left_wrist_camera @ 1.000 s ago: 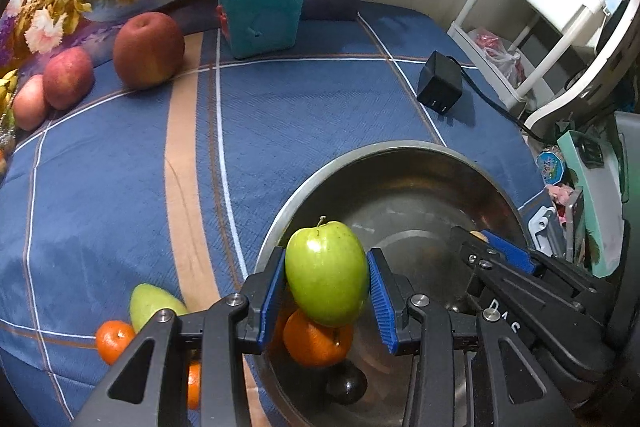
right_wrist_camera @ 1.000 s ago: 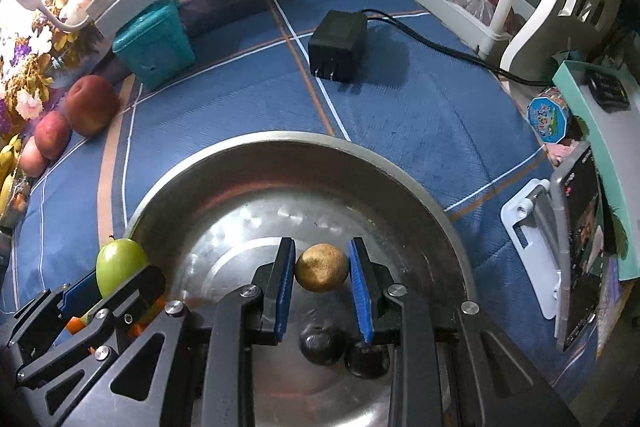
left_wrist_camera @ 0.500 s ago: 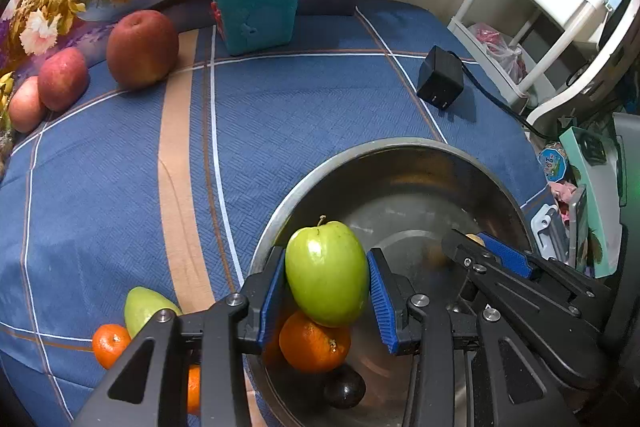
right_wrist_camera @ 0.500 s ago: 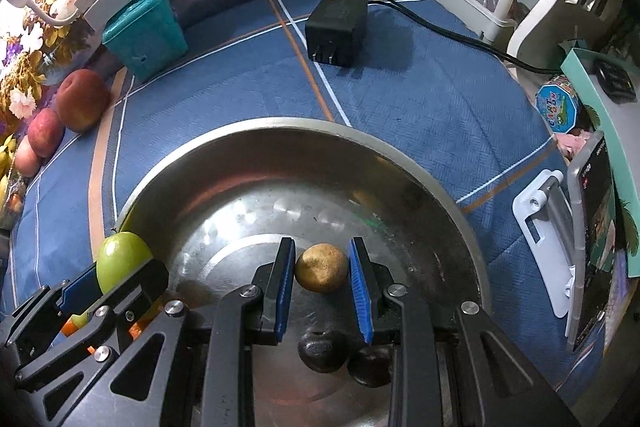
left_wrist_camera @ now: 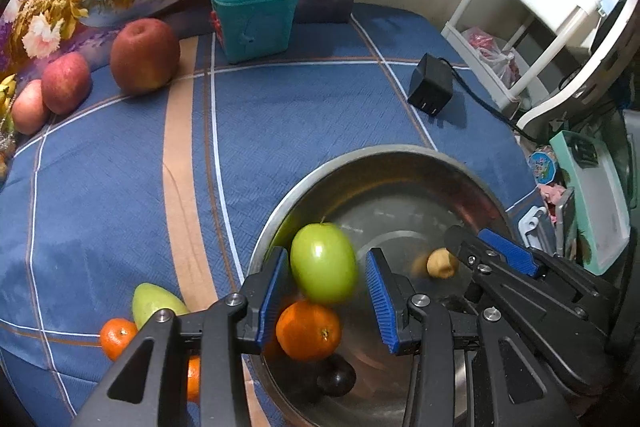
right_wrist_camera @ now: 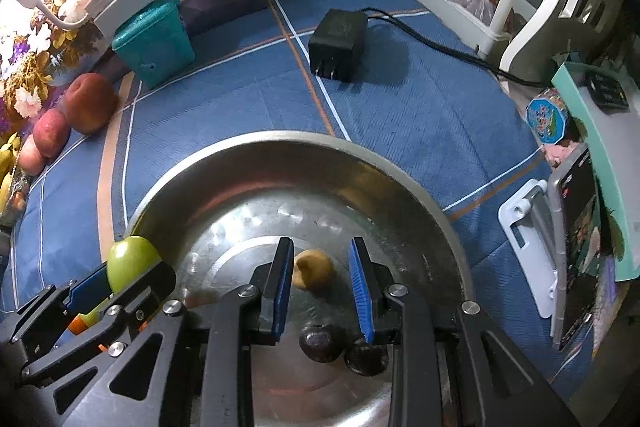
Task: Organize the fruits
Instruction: 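Open the left tool to drop the apple while the right tool drops the potato into the basin, then move both open tools back from the basin toward the fruit cluster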
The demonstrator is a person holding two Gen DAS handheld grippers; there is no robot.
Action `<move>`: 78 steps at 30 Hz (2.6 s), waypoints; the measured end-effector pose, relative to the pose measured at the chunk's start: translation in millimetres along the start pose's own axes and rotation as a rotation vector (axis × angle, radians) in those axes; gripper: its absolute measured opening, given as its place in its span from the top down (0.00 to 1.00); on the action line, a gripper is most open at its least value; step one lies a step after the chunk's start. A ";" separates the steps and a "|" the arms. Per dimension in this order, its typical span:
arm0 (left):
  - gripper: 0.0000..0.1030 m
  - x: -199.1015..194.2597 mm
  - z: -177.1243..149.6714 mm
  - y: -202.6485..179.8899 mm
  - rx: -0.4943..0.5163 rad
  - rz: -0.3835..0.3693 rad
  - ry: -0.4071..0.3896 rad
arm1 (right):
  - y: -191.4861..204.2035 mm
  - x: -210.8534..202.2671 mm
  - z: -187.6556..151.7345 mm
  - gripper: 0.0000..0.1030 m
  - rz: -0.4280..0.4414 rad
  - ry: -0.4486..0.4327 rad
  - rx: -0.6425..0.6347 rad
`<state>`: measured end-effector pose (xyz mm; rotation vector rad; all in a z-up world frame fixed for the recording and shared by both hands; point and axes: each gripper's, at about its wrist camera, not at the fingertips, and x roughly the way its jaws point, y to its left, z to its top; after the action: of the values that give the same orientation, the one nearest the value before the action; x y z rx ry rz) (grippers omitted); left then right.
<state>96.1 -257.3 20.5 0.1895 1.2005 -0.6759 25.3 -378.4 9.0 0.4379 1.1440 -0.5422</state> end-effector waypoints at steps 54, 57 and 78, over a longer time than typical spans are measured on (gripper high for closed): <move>0.08 -49.2 -58.0 117.3 -0.168 0.301 -0.036 | 61.4 -32.7 -43.1 0.33 -0.101 0.009 -0.092; 0.04 -47.7 -58.8 119.6 -0.166 0.319 -0.032 | 59.9 -31.8 -43.2 0.31 -0.098 0.010 -0.091; 0.00 -54.8 -54.8 113.6 -0.124 0.375 -0.089 | 44.1 -29.4 -41.6 0.05 -0.058 -0.013 -0.042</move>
<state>107.2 -120.3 25.6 0.2698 1.0800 -0.2782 12.6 -313.9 23.9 0.3650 1.1561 -0.5699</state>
